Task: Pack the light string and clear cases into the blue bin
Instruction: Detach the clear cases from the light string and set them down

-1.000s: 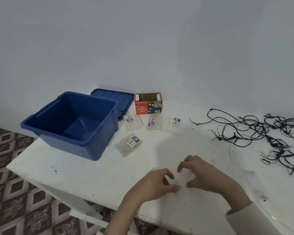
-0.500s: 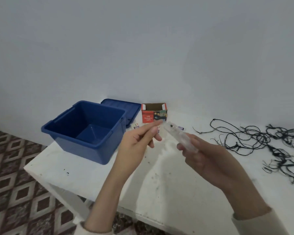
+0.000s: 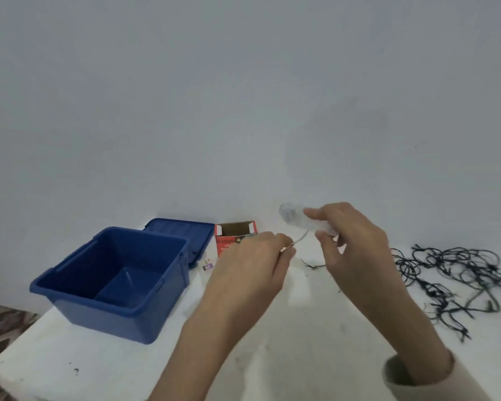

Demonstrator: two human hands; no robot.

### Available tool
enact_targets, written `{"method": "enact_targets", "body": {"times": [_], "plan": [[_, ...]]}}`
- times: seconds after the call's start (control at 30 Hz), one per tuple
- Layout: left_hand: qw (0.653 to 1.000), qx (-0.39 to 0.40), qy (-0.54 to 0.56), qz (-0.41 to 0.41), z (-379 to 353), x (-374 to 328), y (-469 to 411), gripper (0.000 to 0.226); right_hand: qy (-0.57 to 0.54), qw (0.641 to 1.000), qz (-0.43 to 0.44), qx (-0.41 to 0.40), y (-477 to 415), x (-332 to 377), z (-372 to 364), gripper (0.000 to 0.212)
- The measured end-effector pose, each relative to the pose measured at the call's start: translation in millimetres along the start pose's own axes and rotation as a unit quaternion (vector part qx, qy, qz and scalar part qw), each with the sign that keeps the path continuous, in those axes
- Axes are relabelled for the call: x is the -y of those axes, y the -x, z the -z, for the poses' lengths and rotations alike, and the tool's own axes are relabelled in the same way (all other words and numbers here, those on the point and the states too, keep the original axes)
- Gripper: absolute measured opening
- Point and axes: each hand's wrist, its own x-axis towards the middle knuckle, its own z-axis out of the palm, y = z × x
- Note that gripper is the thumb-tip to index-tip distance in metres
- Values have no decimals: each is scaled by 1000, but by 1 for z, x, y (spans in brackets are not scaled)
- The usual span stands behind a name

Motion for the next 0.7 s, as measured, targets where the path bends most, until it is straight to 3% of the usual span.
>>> {"method": "enact_targets", "body": {"times": [0.03,0.1,0.2,0.27,0.33,0.4,0.47,0.53,0.7], "plan": [[998,-4,-53,-34,7,1,-4,29,-16,997,-31,62,-3,1,7,35],[996,-3,-48,-80,17,3,-13,22,-73,969,-113,207,-10,-1,20,34],[983,14,173,-55,22,9,-25,7,-237,886,-190,350,-14,-6,39,28],[939,24,342,4,22,10,-27,5,-399,818,-223,349,-14,-10,45,23],[895,27,442,60,17,8,-26,15,-541,749,-243,295,-13,-12,45,25],[854,29,508,104,6,2,-24,28,-608,715,-257,231,-12,-10,41,33],[819,13,554,148,-5,-4,-21,31,-630,702,-273,190,-10,-6,34,43],[810,-25,560,173,-12,-9,-19,33,-625,709,-282,162,-7,-4,26,42],[858,-91,479,164,-18,-16,-18,33,-571,756,-283,148,-4,-2,23,38]]}}
